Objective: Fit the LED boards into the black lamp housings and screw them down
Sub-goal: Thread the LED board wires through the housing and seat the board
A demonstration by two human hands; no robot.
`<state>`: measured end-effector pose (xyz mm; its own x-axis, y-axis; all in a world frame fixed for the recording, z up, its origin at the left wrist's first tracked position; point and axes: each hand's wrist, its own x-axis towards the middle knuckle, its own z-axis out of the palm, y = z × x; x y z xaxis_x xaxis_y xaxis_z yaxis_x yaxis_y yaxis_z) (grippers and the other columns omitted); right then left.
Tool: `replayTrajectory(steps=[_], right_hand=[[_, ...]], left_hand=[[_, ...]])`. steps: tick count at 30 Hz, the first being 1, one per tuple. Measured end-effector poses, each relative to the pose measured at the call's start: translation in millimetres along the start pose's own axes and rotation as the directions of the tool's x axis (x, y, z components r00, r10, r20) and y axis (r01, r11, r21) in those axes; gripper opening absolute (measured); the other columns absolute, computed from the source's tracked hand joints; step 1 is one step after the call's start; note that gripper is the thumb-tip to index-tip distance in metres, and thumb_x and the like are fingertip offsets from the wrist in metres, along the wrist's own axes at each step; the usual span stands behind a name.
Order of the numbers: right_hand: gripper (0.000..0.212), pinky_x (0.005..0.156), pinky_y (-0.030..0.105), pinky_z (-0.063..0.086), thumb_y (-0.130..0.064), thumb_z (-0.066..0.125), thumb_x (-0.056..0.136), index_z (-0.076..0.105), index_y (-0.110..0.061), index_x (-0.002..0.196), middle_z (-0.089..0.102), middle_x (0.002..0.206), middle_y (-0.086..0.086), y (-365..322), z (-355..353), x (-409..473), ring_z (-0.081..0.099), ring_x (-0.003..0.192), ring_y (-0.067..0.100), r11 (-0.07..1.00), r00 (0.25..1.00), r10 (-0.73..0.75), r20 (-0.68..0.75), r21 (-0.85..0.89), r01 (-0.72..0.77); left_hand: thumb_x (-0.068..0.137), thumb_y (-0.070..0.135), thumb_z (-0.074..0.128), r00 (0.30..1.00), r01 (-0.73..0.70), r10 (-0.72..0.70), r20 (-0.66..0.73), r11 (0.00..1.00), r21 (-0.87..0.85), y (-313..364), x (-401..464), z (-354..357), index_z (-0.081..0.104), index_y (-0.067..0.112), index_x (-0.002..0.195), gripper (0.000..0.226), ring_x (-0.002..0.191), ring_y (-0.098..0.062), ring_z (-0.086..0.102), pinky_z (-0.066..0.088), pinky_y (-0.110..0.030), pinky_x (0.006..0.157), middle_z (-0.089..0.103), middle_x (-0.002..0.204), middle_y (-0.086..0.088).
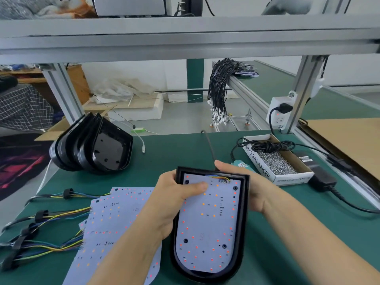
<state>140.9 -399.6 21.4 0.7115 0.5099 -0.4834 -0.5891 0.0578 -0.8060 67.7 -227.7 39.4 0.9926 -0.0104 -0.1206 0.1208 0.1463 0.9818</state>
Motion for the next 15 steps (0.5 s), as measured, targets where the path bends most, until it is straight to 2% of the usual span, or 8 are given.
replayTrajectory(steps=[1, 4, 8, 12, 15], right_hand=[[0.044, 0.098, 0.039, 0.046, -0.043, 0.064, 0.077, 0.073, -0.008, 0.100, 0.071, 0.110, 0.014, 2.0, -0.1, -1.7, 0.068, 0.091, 0.027, 1.000, 1.000, 0.018, 0.016, -0.006, -0.018], [0.040, 0.091, 0.037, 0.049, -0.041, 0.062, 0.079, 0.077, -0.008, 0.094, 0.071, 0.109, 0.013, 3.2, 1.2, -3.1, 0.070, 0.088, 0.026, 0.999, 0.999, 0.023, 0.027, 0.024, -0.024], [0.042, 0.096, 0.039, 0.043, -0.042, 0.066, 0.073, 0.066, -0.015, 0.105, 0.067, 0.111, 0.011, 4.2, 2.1, -3.0, 0.063, 0.095, 0.028, 0.998, 1.000, -0.012, 0.028, 0.055, 0.011], [0.029, 0.085, 0.037, 0.047, -0.042, 0.069, 0.071, 0.070, -0.017, 0.086, 0.071, 0.094, 0.008, 5.6, 4.6, -2.4, 0.067, 0.081, 0.025, 0.993, 0.996, -0.061, 0.063, 0.103, 0.055], [0.035, 0.076, 0.035, 0.049, -0.046, 0.061, 0.077, 0.071, -0.013, 0.082, 0.070, 0.084, 0.010, 4.4, 3.6, 0.1, 0.068, 0.071, 0.025, 0.985, 0.993, -0.114, 0.020, 0.131, 0.111]], left_hand=[[0.078, -0.007, 0.068, 1.000, 0.025, -0.025, -0.012, 1.000, -0.005, 0.1, 0.1, -0.5, 0.071, 0.001, 0.095, 0.018, 0.074, -0.027, 0.072, 0.060, -0.036, 0.061, 0.075, 0.090, -0.016], [0.078, -0.006, 0.068, 0.996, 0.087, -0.087, -0.024, 0.996, -0.015, 1.7, -0.1, -2.3, 0.072, 0.000, 0.094, 0.018, 0.073, -0.030, 0.072, 0.060, -0.040, 0.063, 0.074, 0.091, -0.018], [0.076, -0.005, 0.068, 0.993, 0.108, -0.109, -0.033, 0.994, -0.032, 4.1, -3.2, -1.3, 0.075, 0.003, 0.086, 0.015, 0.071, -0.029, 0.072, 0.060, -0.038, 0.058, 0.075, 0.088, -0.017], [0.075, -0.009, 0.067, 0.995, 0.086, -0.090, -0.051, 0.993, -0.074, 4.2, -7.0, 2.4, 0.077, 0.012, 0.071, 0.024, 0.063, -0.027, 0.071, 0.056, -0.032, 0.052, 0.075, 0.078, -0.013], [0.067, -0.005, 0.074, 0.999, 0.043, -0.043, -0.001, 0.997, -0.064, 3.0, -9.0, -1.3, 0.077, 0.009, 0.078, 0.018, 0.069, -0.027, 0.072, 0.057, -0.033, 0.058, 0.075, 0.084, -0.014]])
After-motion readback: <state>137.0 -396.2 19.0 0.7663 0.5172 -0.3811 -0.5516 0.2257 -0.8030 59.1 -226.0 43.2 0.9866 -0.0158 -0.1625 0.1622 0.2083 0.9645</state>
